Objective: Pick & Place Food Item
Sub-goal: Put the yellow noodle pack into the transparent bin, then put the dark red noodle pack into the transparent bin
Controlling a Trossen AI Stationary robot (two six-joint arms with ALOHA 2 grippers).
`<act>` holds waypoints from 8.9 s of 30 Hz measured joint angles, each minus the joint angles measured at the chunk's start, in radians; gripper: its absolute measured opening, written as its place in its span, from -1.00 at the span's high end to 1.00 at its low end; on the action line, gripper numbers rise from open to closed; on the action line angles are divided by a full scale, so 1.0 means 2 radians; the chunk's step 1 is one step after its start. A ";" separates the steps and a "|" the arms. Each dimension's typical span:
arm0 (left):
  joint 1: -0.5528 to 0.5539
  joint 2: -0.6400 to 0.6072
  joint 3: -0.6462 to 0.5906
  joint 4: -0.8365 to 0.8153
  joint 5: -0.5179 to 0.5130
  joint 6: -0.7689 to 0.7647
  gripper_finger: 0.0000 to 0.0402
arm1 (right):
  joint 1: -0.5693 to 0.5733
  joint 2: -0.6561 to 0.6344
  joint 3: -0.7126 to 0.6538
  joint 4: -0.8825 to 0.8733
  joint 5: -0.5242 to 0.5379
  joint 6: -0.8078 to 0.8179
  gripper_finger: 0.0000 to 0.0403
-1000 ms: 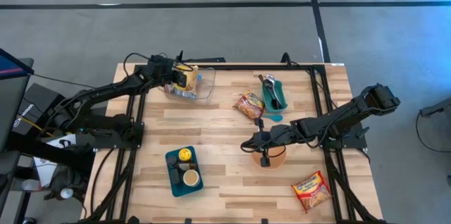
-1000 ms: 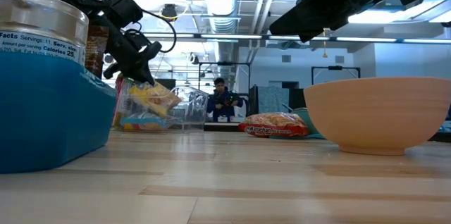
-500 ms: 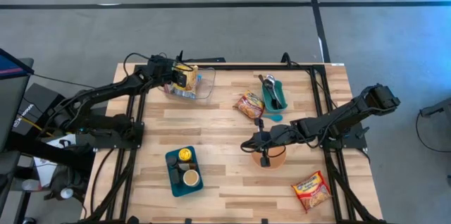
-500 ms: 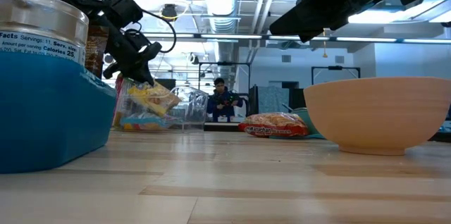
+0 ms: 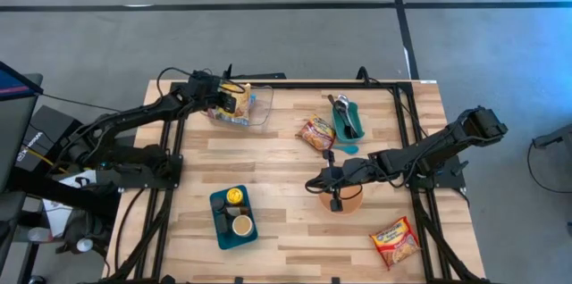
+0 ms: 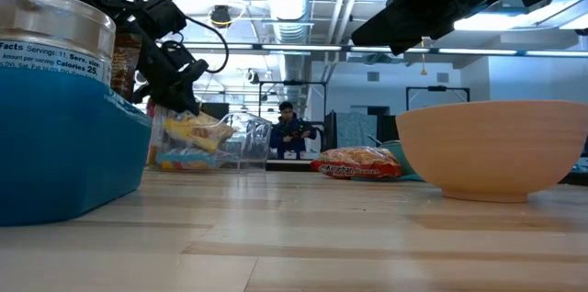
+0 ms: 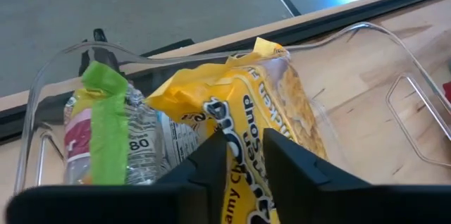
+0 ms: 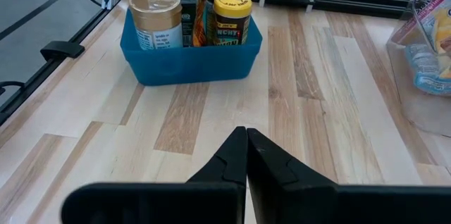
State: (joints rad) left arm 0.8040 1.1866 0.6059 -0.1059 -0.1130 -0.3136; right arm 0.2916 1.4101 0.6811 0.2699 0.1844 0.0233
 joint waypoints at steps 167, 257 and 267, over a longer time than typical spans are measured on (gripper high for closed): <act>-0.402 -0.034 0.000 0.180 0.034 0.144 0.99 | -0.239 0.119 0.099 -0.351 0.000 0.159 0.87; -0.402 -0.034 0.000 0.180 0.034 0.144 0.99 | -0.201 0.163 0.159 -0.438 0.039 0.159 0.98; -0.402 -0.034 0.000 0.180 0.034 0.144 0.99 | -0.201 0.071 0.159 -0.442 0.037 0.159 0.99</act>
State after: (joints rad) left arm 0.0006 1.1192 0.6060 0.2550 -0.0448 -0.0252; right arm -0.1112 1.5521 0.9989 -0.6132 0.2594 0.3416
